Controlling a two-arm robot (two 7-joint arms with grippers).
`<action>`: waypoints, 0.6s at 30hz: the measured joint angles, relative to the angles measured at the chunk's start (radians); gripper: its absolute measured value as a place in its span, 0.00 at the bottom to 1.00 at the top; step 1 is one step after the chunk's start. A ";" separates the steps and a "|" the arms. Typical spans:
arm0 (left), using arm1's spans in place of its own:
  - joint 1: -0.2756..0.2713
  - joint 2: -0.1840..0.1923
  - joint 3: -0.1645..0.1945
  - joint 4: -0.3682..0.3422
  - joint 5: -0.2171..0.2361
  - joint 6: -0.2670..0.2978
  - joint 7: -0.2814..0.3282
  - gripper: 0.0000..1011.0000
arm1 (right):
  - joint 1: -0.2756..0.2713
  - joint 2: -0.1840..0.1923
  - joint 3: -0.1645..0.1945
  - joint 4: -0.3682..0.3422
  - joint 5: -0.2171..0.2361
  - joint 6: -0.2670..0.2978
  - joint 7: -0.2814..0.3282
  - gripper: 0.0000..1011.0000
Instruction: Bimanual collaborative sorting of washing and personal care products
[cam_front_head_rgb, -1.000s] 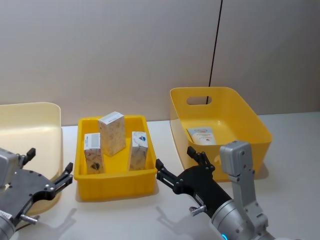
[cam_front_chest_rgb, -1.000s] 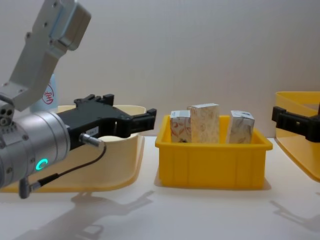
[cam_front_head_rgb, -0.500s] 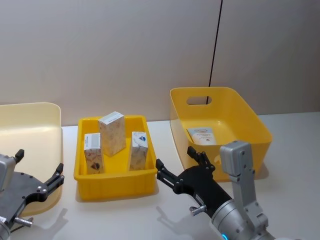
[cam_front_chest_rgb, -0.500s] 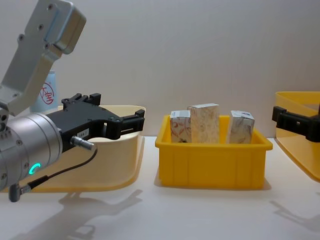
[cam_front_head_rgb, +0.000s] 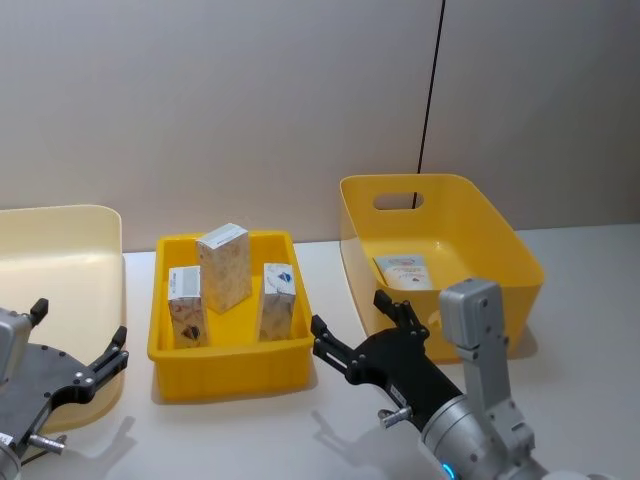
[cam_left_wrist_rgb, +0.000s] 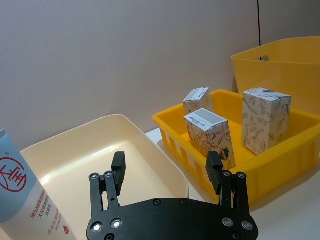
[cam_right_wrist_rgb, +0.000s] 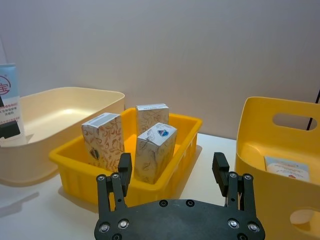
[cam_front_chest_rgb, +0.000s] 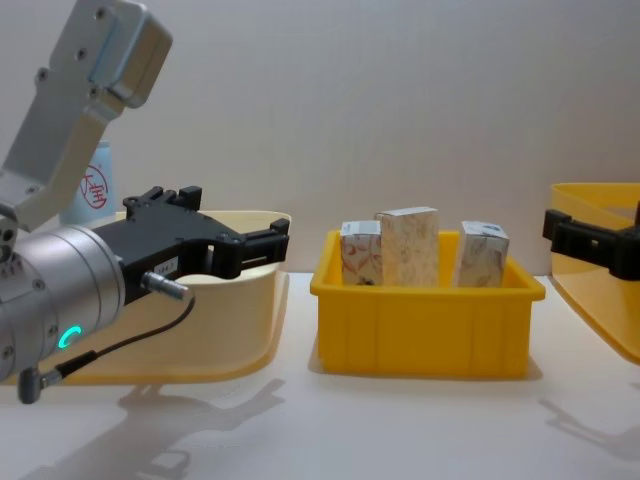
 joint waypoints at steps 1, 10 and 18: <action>0.000 0.000 0.000 0.000 0.000 0.000 0.000 0.99 | 0.002 -0.001 0.000 0.002 -0.001 0.000 0.001 0.99; 0.000 0.000 0.000 0.000 0.000 0.000 0.000 0.99 | 0.048 -0.018 -0.007 0.040 -0.008 0.004 0.010 0.99; 0.000 0.000 0.000 0.001 0.000 -0.001 0.000 0.99 | 0.100 -0.038 -0.019 0.084 -0.017 0.021 0.021 0.99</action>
